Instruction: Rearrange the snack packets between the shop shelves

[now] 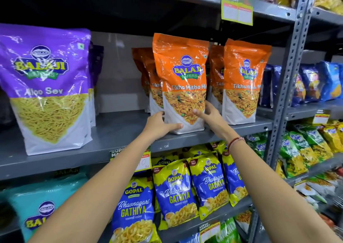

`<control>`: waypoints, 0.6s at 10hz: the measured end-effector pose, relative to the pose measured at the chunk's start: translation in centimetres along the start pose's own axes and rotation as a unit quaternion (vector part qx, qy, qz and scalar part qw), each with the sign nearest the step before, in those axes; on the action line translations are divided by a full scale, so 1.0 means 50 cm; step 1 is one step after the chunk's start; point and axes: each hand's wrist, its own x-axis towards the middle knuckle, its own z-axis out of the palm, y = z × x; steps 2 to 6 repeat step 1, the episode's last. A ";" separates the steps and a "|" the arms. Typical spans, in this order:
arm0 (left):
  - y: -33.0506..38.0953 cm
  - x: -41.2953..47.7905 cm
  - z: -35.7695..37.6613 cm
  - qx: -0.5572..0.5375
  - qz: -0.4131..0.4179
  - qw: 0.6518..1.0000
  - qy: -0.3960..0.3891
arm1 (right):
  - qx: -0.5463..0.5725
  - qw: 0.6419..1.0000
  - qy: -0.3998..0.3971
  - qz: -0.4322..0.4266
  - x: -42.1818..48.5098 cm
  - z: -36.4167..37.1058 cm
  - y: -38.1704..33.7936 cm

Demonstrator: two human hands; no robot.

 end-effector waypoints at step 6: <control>-0.004 -0.028 -0.025 -0.023 0.037 0.997 0.060 | 0.018 0.983 0.176 -0.049 -0.015 0.020 -0.005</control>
